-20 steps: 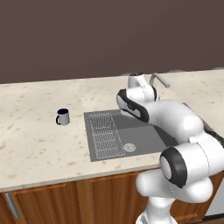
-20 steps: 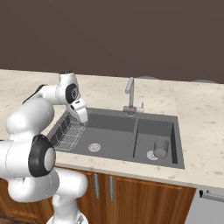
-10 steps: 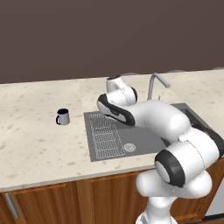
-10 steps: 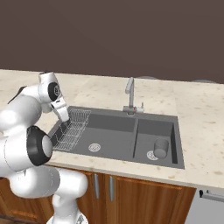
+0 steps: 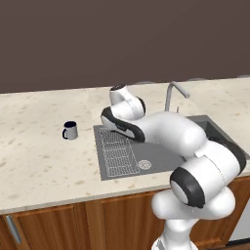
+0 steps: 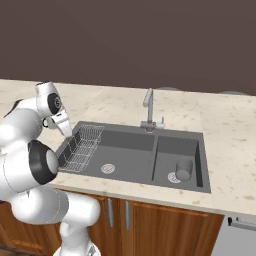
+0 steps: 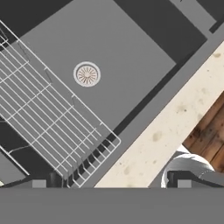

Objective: Move any existing items from the left basin to the right basin for drying. Then move the mug from the counter to the left basin of the sink for washing.

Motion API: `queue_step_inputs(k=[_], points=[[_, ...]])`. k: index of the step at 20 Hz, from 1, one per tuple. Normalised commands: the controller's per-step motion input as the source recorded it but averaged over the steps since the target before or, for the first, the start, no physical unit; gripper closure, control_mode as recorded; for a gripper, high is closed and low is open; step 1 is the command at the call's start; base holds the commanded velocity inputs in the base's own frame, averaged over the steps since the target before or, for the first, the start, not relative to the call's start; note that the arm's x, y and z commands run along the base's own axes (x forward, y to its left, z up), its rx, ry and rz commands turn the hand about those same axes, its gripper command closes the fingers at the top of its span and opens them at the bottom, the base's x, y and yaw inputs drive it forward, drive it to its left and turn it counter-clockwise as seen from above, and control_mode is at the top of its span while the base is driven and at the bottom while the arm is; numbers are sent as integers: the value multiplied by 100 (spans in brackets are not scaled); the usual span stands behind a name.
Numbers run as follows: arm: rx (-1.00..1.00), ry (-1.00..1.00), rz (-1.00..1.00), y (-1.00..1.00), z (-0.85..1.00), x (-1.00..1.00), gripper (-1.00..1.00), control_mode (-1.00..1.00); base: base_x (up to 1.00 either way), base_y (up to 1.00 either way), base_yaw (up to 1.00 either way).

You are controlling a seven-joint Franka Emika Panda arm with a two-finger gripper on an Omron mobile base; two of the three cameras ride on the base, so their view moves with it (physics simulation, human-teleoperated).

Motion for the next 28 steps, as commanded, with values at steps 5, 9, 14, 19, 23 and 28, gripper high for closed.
queue_step_inputs(k=[5, 9, 14, 19, 23, 28], points=[[-1, -12, 4, 43, -2, 3, -100, -100, 0, 0, 0], [0, -14, 7, 43, -1, 10, -100, -100, 0, 0, 0], [0, -14, 7, 42, -6, 23, -100, -100, 0, 0, 0], [0, -8, 7, 44, -3, 31, -100, -100, 0, 0, 0], [0, -4, 7, 43, 0, 34, -100, -100, 0, 0, 0], [0, -1, 7, 47, 0, 36, -100, -100, 0, 0, 0]])
